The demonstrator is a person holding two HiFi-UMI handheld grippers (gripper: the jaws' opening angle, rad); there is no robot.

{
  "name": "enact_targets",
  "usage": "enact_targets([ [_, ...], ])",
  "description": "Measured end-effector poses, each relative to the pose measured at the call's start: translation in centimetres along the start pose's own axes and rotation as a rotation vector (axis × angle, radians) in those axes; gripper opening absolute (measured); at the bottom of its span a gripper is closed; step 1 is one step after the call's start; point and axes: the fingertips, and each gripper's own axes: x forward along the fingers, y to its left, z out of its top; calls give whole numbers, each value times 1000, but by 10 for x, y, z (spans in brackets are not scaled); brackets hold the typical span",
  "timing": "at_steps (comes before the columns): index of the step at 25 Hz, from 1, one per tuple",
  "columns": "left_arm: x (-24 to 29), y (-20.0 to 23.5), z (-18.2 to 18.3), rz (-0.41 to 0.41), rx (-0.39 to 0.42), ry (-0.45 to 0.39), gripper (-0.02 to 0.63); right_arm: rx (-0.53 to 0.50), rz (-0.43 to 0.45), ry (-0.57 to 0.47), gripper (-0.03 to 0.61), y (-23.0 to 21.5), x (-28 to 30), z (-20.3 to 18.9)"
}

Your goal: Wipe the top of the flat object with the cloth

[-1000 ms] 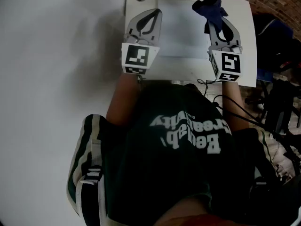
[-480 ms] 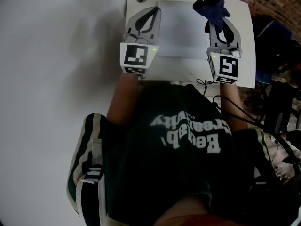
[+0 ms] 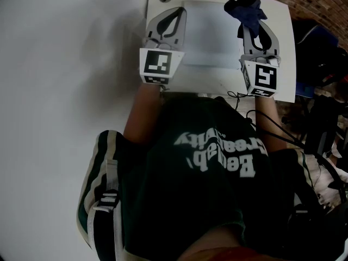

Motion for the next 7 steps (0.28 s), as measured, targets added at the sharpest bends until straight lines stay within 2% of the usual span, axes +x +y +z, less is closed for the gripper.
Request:
enact_targets([
  [7,0,-2,-5,-2,-4,-1,-3,-3,-2,-2,57,-1,0,-2],
])
